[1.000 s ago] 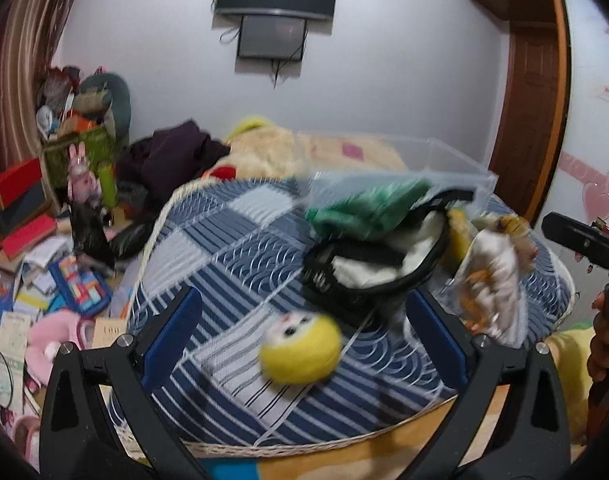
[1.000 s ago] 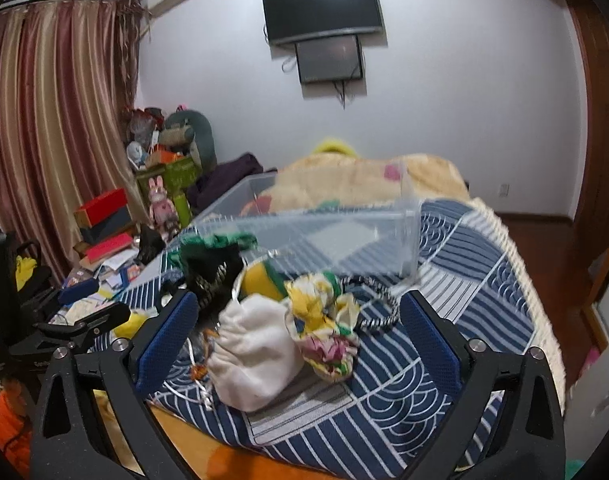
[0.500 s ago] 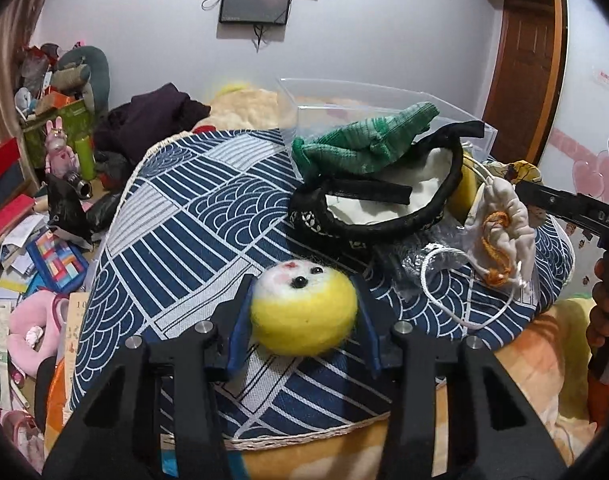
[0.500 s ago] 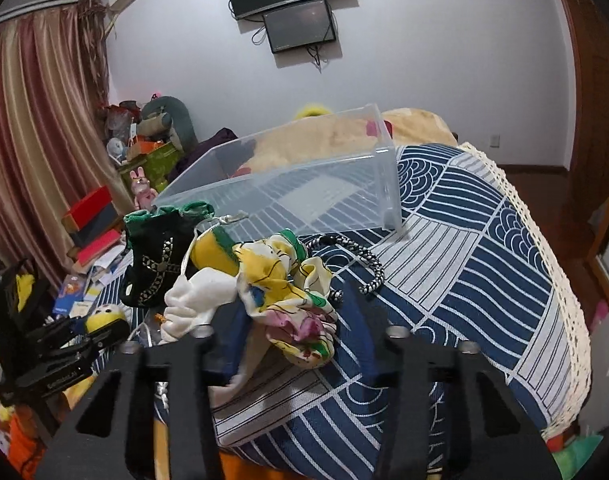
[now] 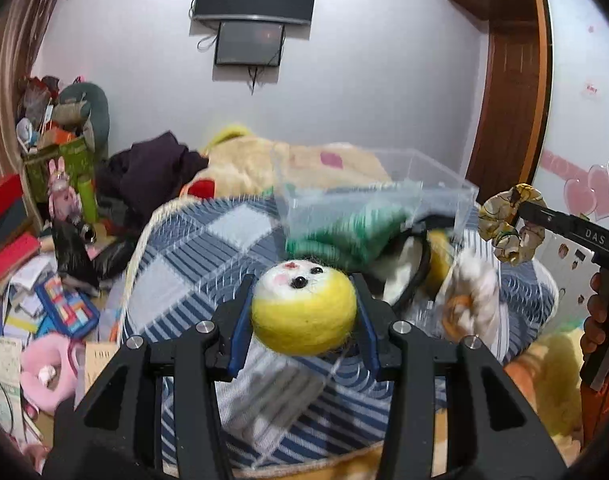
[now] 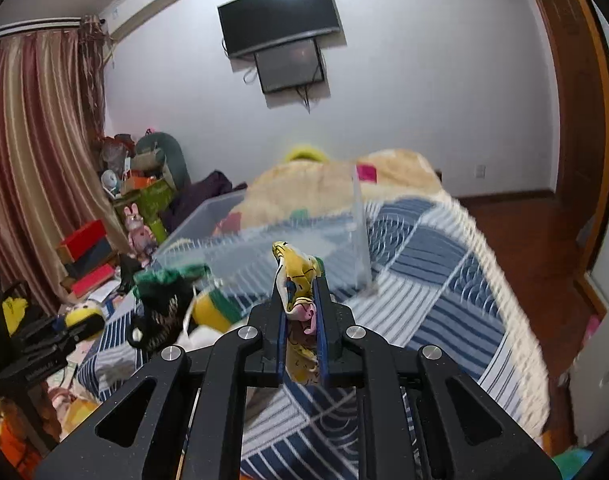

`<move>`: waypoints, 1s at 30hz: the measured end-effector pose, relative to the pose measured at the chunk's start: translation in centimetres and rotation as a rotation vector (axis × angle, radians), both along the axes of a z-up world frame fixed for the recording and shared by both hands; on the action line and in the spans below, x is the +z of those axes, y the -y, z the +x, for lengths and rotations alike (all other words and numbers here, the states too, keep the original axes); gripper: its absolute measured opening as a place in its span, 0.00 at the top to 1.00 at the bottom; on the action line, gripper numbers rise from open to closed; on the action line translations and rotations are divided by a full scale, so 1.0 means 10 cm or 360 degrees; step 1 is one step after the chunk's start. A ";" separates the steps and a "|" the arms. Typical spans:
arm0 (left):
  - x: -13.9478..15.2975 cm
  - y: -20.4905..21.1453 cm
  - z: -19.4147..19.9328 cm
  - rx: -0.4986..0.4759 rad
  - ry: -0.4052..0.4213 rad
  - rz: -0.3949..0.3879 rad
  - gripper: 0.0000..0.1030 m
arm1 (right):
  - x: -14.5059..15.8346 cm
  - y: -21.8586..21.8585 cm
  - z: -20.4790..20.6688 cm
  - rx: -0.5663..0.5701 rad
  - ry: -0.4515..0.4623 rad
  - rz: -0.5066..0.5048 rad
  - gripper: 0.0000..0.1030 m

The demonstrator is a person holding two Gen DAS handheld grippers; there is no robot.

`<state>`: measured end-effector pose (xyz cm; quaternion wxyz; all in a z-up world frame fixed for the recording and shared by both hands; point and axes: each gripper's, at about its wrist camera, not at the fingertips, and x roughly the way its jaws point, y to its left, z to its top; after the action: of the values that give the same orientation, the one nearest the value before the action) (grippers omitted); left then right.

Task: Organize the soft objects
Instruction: 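Carry the ball and scrunchie over the clear box while both tools release them inside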

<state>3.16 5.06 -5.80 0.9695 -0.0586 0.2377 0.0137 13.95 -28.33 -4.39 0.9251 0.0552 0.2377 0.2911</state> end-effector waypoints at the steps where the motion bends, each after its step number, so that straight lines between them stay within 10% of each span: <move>1: 0.06 -0.01 0.03 -0.0010 0.0016 0.0004 0.56 | 0.05 0.00 0.01 0.0001 0.0019 0.0003 0.90; 13: 0.58 -0.04 0.79 -0.0126 0.0036 0.0086 0.56 | 0.41 -0.25 0.36 0.0025 0.0167 -0.0059 0.90; 30: 0.22 0.00 1.97 -0.0204 -0.0372 0.0088 0.56 | 0.10 -0.83 1.02 0.0204 -0.0085 -0.0318 0.90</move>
<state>22.82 5.02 -3.55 0.9354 -0.0144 0.3517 -0.0350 24.19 -19.98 -3.39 0.8988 -0.0447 0.2930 0.3229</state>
